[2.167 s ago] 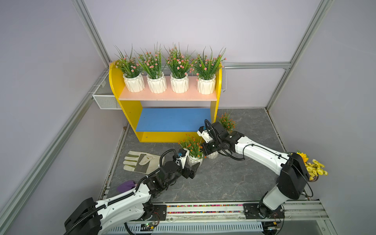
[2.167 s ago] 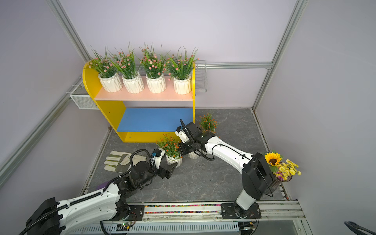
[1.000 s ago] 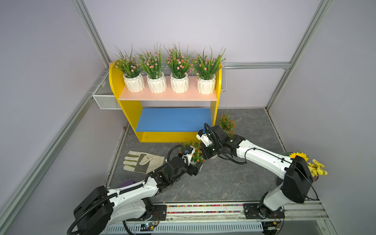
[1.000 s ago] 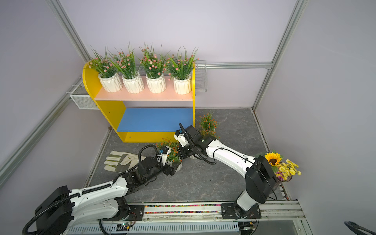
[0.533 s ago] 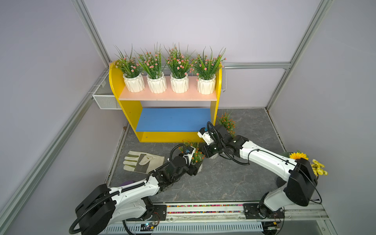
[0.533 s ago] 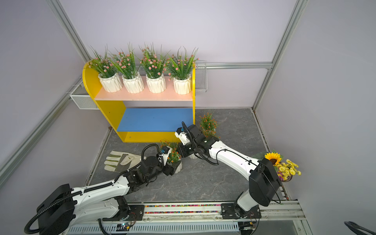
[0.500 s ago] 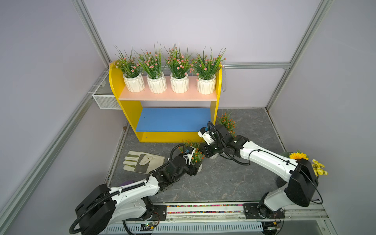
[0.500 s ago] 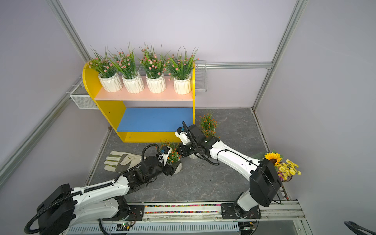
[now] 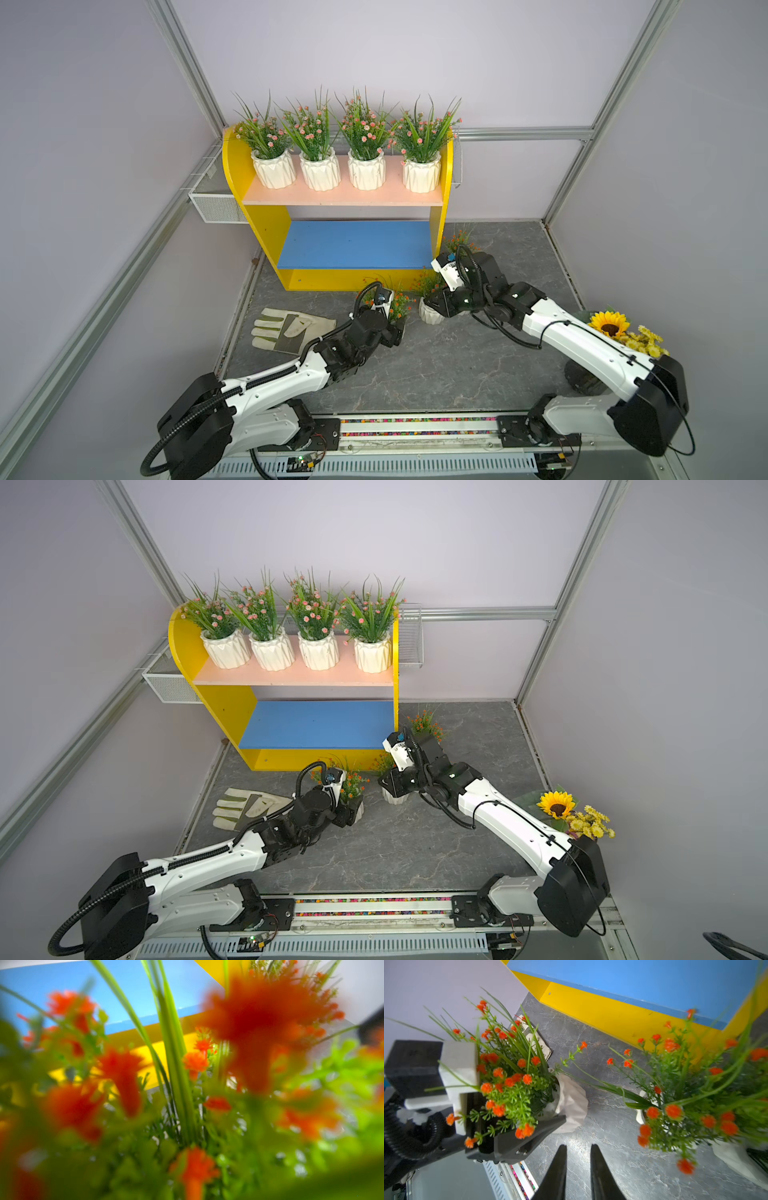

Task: Place the baby's breath potted plants on the rack by color
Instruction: Pick up the baby's breath potted plant from the center of the board, then place the baby's breath potted plant on the rack.

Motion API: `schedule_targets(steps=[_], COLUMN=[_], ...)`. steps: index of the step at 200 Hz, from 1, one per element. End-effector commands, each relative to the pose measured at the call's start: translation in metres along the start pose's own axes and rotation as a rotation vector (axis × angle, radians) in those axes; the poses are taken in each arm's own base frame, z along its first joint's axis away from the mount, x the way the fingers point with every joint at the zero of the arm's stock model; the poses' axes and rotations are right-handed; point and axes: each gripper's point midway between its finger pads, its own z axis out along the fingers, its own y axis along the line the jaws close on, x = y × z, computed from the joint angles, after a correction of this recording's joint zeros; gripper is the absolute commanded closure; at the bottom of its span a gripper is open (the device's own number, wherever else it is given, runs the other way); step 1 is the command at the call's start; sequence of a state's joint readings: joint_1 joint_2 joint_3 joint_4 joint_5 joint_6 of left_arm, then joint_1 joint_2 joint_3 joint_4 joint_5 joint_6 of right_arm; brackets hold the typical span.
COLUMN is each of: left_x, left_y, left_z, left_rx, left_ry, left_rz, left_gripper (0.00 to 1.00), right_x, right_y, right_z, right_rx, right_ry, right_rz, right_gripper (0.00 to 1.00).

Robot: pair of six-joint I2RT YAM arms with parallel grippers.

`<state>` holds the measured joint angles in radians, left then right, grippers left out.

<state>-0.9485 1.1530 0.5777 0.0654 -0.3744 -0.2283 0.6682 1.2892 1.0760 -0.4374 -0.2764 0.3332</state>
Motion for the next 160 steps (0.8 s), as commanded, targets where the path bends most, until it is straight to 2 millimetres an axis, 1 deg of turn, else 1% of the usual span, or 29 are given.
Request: schedule_targets(steps=[1,26,51,80,122,160], left_x=[-0.040,-0.055,-0.070,-0.092,-0.115,-0.135], left_y=[0.009,0.017,0.031,0.052,0.082,0.116], left_z=[-0.003,0.000,0.000,0.002,0.005,0.004], left_rx=[-0.069,-0.090,-0.116,-0.168,-0.226,-0.292], left_ry=[-0.070,-0.071,-0.085,-0.102,-0.129,-0.151], left_rz=[-0.048,-0.062,-0.073,-0.079,-0.102,-0.144], left_gripper=[0.70,0.71,0.71,0.71,0.71,0.71], right_x=[0.007,0.012,0.018,0.021,0.026,0.030], right_y=[-0.010,-0.014,-0.018,-0.019,-0.021,-0.024], right_z=[-0.011,-0.018,-0.023,-0.029,-0.036,-0.038], right_rx=[0.036,0.052,0.065,0.070,0.080,0.088], right_ry=[-0.011,-0.018,-0.021,-0.031,-0.040,-0.040], right_rz=[0.020,0.030,0.041,0.047,0.053,0.061], right_gripper=[0.75,0.75,0.75,0.75,0.75,0.74])
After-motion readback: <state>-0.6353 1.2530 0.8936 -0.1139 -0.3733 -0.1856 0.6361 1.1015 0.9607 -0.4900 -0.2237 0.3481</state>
